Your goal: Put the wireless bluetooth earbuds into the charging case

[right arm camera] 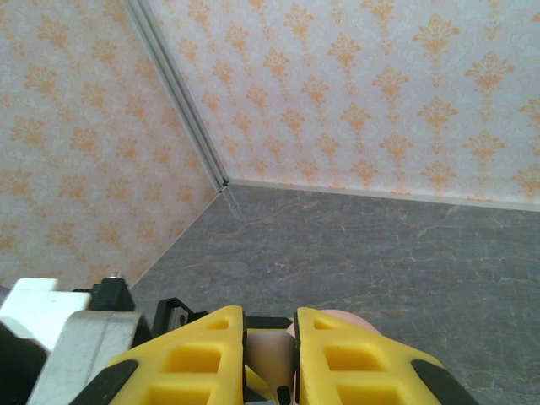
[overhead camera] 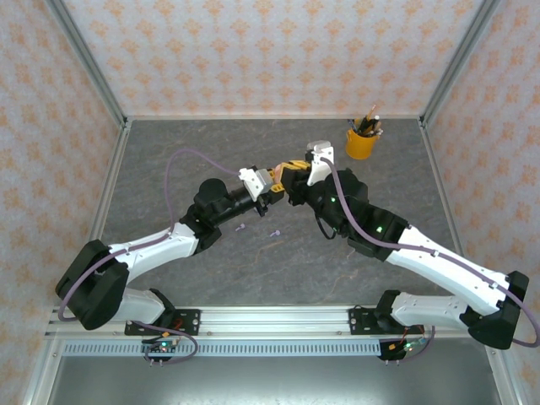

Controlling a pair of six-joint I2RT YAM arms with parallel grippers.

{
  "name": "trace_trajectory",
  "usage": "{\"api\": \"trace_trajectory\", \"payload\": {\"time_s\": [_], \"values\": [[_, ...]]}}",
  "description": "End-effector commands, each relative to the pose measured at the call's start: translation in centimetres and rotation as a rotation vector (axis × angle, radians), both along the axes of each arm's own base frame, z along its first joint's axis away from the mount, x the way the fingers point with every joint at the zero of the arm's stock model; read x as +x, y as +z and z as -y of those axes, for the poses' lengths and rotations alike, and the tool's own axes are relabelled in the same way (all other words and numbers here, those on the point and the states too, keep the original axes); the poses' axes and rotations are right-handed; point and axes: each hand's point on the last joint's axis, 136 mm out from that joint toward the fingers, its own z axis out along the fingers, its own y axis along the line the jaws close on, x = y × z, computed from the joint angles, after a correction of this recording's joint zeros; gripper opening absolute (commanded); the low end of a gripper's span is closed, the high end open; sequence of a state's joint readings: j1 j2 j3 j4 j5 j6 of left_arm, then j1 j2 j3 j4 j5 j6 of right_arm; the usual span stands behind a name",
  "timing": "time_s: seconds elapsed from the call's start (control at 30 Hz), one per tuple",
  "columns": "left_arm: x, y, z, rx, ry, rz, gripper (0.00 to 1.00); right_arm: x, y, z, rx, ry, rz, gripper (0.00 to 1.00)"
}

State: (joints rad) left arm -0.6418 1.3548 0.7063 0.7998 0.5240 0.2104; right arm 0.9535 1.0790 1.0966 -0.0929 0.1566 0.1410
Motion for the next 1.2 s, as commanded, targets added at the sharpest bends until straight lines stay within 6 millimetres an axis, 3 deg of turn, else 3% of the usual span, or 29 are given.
{"api": "trace_trajectory", "payload": {"time_s": [0.0, 0.7, 1.17], "values": [[-1.3, 3.9, 0.3, -0.072, -0.043, 0.087, 0.0, 0.5, 0.4, 0.3, 0.055, -0.003, 0.002, 0.18], [-1.6, 5.0, 0.0, -0.089, -0.035, 0.11, 0.0, 1.0, -2.3, -0.9, 0.052, 0.031, -0.072, 0.18], [-2.0, 5.6, -0.2, -0.098, -0.04, 0.122, 0.0, 1.9, -3.4, -0.6, 0.058, 0.024, -0.103, 0.17]]}}
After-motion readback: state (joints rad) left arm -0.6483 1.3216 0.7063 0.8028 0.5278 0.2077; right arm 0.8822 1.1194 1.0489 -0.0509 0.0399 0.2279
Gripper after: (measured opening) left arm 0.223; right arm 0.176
